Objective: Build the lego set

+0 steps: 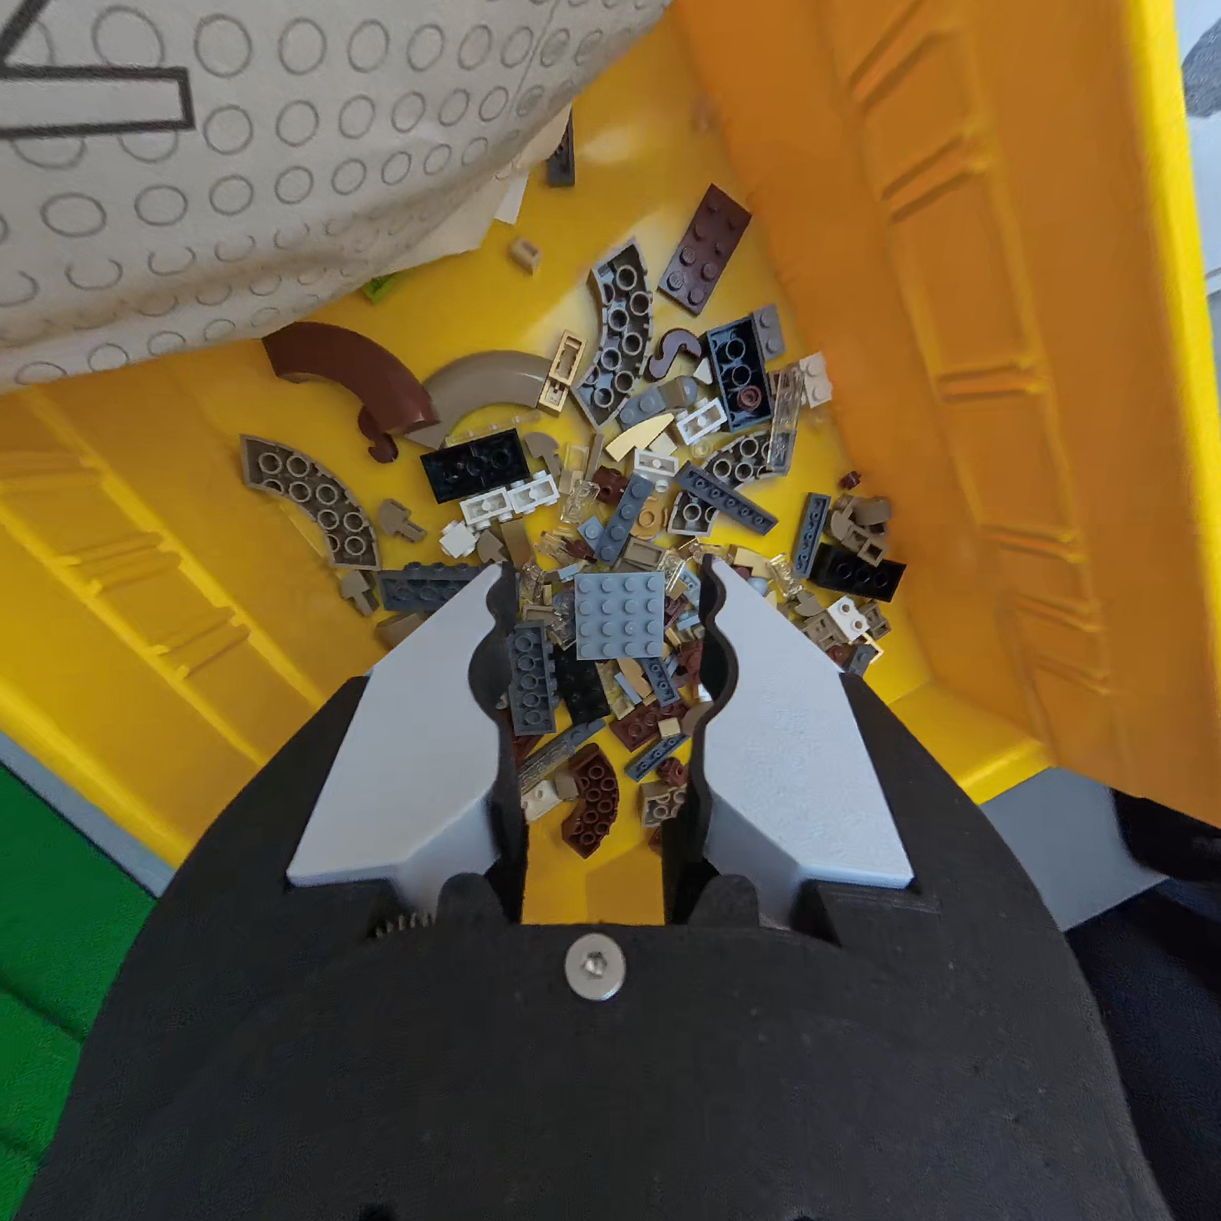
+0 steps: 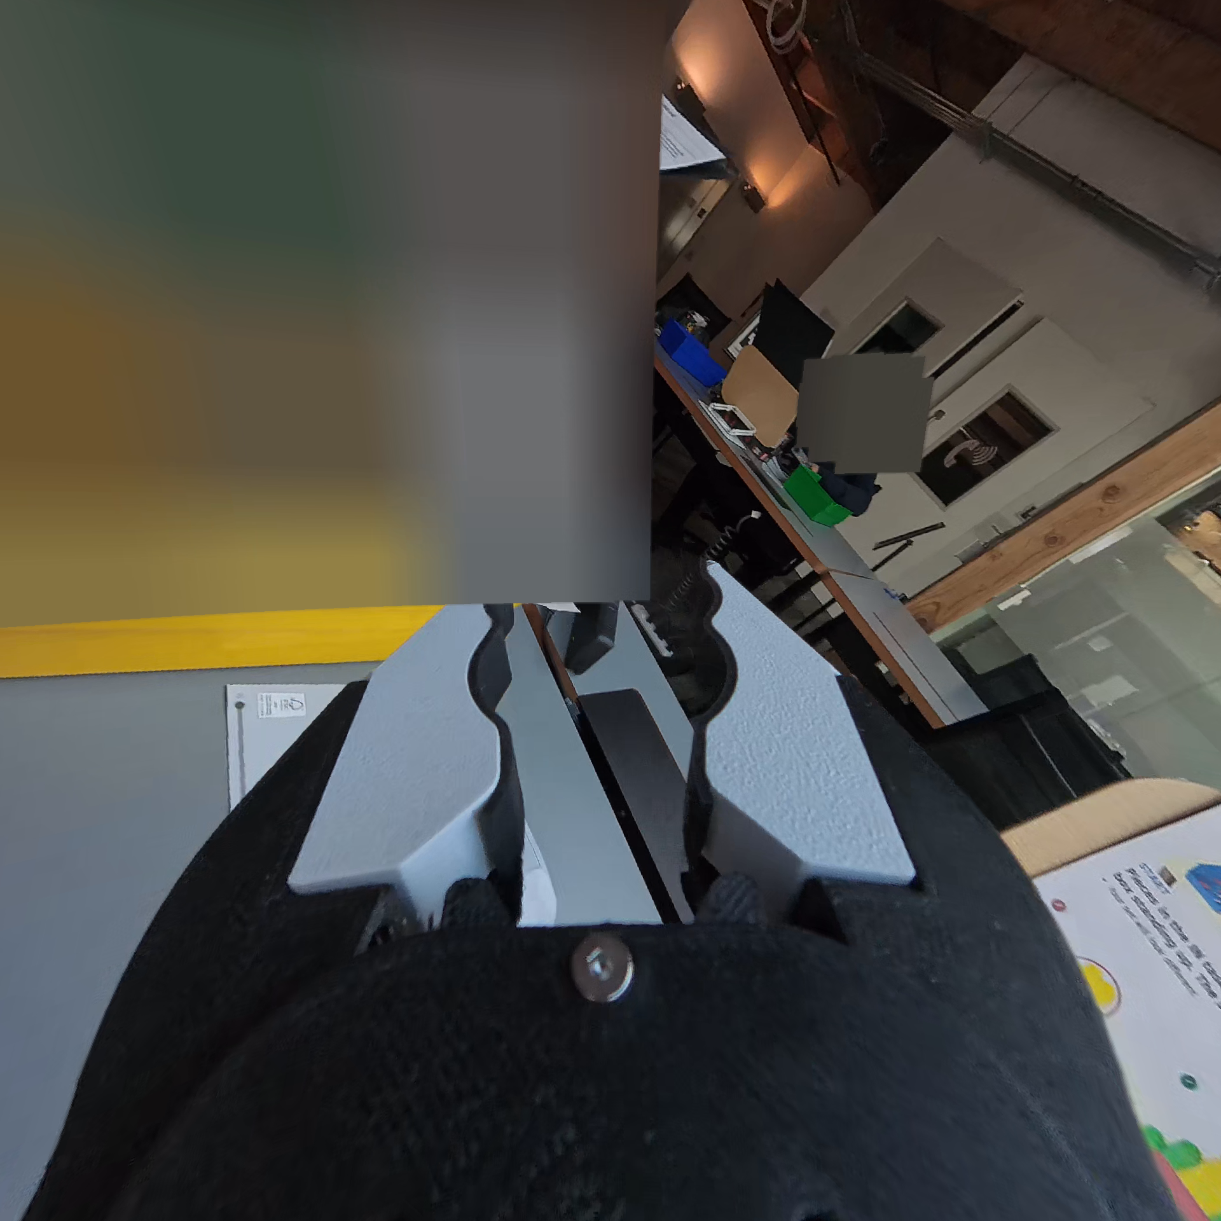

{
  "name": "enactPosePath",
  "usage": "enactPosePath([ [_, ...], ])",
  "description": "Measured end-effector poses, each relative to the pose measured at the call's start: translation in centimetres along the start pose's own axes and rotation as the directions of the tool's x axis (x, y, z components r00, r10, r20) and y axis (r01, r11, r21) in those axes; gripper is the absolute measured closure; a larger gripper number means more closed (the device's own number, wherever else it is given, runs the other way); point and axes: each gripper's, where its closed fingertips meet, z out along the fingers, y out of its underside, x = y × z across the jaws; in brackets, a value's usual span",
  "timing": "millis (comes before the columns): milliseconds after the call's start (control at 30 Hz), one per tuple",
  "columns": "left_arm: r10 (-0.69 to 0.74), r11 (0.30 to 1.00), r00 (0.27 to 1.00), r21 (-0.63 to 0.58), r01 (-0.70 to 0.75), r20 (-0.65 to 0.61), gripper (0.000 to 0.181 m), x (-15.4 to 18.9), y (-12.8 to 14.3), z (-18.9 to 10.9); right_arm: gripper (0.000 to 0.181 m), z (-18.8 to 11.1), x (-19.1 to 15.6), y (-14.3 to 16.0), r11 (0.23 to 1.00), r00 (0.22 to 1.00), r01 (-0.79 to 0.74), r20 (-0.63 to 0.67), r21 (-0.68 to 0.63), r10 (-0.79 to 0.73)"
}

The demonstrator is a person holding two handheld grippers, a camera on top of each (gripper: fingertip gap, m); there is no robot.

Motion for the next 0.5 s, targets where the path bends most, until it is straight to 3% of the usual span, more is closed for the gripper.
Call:
enactPosePath([
  [33,-0.022,1.0,1.0,-0.002,0.022,-0.017,0.126,0.1,-0.1,0.2,0.126,-0.3,0.6,0.3,1.0,1.0,0.001,-0.016,-0.018,-0.001],
  [300,0.047,0.981,0.998,-0.19,-0.038,0.042,0.128,0.0,2.3,2.3,0.129,-1.5,2.3,-0.2,0.995,0.996,-0.085,-0.026,0.042,0.087],
  [500,0.128,0.958,0.99,-0.266,-0.107,0.063,0.149,0.0,3.5,2.6,0.128,0.8,-0.2,2.2,0.997,0.998,-0.037,0.049,-0.074,0.041],
])
